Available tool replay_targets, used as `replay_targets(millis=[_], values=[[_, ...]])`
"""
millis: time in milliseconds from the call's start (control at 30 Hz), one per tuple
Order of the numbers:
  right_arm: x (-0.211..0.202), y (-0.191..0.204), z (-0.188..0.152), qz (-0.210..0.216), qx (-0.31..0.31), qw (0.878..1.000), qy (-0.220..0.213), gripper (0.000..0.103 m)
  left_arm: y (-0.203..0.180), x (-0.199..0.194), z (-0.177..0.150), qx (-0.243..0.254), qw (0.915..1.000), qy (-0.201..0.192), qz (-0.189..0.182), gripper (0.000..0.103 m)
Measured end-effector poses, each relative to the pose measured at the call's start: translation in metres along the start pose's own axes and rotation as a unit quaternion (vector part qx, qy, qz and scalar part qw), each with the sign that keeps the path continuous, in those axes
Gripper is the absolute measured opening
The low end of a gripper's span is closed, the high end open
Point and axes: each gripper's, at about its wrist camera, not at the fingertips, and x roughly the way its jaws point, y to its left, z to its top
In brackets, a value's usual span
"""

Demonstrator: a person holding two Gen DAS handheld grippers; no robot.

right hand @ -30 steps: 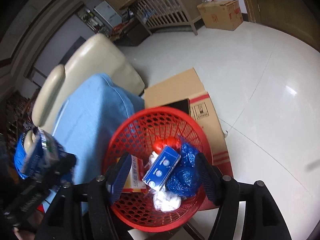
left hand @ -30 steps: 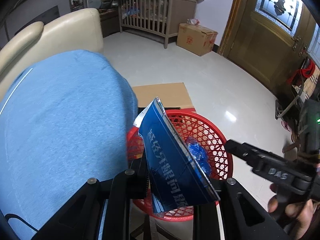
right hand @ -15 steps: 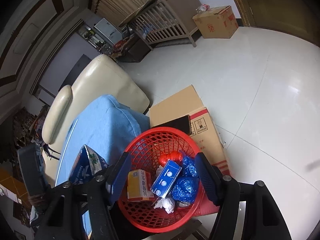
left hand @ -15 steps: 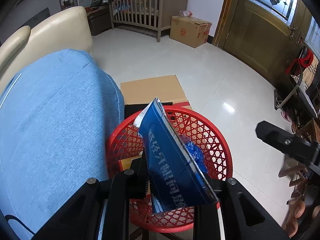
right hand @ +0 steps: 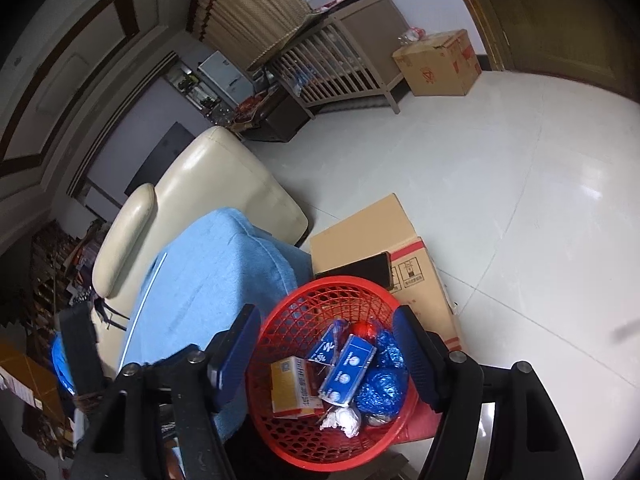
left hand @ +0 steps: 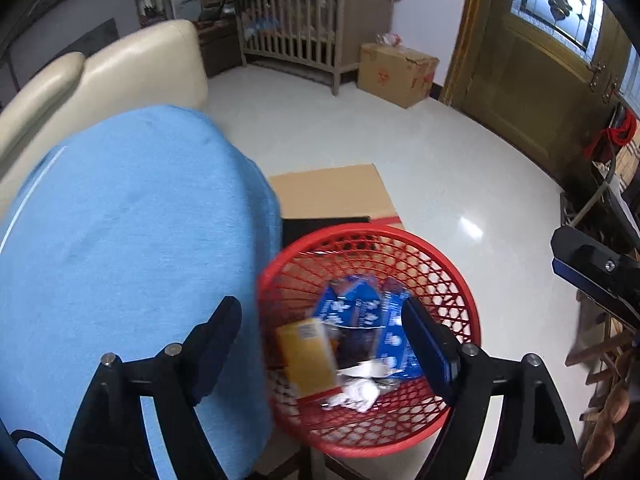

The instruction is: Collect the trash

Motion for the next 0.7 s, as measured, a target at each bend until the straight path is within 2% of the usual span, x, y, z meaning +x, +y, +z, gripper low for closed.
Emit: replay_targets(millis=[167, 333, 400, 567, 700], values=[[0.005, 0.028, -0.010, -0.004, -0.036, 0.999, 0.005, 0.075, 0.037, -0.036, -0.012, -0.019, 0.9992, -0.029, 0.018, 0.083], [0.017, 0.061, -0.038, -0.025, -0.087, 0.996, 0.022, 0.076, 0.077, -0.068, -0.036, -0.046, 0.9966, -0.051, 0.046, 0.083], [0.020, 0.072, -0.053, -0.043, -0.113, 0.992, 0.023, 0.076, 0.095, -0.083, -0.051, -0.061, 0.9935, -0.065, 0.071, 0.085], [0.025, 0.098, -0.088, -0.084, -0.181, 0.979, 0.027, 0.077, 0.134, -0.104, -0.076, -0.105, 0.9868, -0.079, 0.094, 0.086], [0.021, 0.109, -0.102, -0.091, -0.192, 0.977, 0.013, 0.077, 0.153, -0.112, -0.093, -0.135, 0.9809, -0.086, 0.110, 0.086]])
